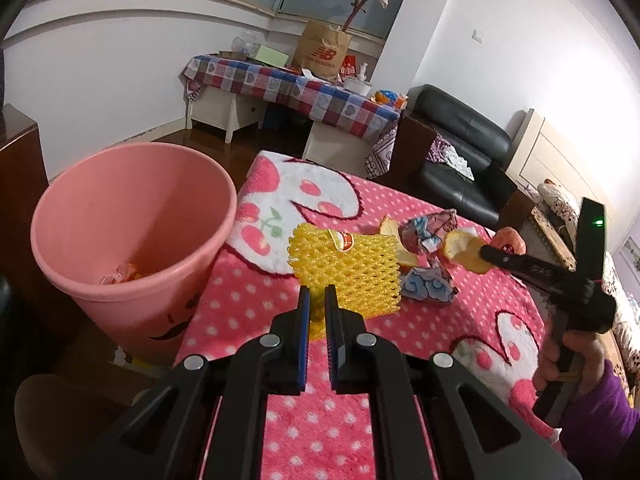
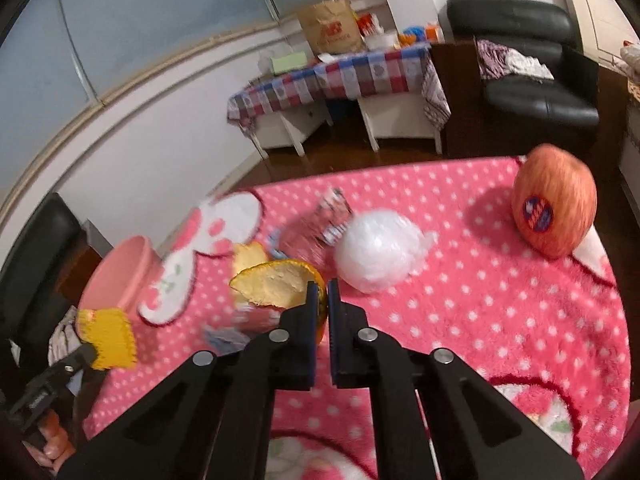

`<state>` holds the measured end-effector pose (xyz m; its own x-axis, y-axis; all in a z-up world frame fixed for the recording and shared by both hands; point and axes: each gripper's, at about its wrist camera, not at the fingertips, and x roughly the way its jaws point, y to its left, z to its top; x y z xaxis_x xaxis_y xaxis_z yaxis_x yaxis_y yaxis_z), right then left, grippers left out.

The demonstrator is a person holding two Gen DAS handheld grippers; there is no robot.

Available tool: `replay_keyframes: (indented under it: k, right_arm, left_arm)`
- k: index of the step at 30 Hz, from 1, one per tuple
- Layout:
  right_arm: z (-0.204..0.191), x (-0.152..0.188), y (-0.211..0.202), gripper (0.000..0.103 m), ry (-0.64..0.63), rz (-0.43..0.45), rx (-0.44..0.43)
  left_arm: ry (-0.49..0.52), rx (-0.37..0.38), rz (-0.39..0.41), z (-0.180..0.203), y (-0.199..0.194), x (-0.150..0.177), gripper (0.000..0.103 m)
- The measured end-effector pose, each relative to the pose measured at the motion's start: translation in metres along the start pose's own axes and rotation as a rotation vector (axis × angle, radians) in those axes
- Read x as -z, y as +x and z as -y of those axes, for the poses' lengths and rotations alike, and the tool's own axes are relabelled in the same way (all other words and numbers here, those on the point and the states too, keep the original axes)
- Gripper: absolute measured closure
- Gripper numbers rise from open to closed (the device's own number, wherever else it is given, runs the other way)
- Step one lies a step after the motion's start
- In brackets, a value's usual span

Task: Collect trash
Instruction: 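Carry the foam net and orange peel to the pink bucket and release both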

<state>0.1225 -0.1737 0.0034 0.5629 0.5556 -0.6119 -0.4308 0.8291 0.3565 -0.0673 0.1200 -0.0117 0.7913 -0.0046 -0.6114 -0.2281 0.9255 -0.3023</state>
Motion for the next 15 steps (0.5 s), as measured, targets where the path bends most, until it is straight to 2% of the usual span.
replay_keyframes:
  k: [3,8,15]
  right_arm:
    - [-0.019,-0.008,-0.007,0.098,-0.024,0.031,-0.040]
    - [-0.066,-0.016,-0.001,0.098,-0.102,0.025,-0.123]
    - [-0.149,-0.016,0.035,0.098,-0.234,-0.031,-0.235]
  left_arm:
    - [-0.011,-0.021,0.022,-0.008,-0.005,-0.002,0.097]
    - [-0.045,-0.079,0.066,-0.029,-0.015,-0.010,0.097]
    - [-0.073,-0.223,0.142,-0.061,-0.028,-0.021,0.097]
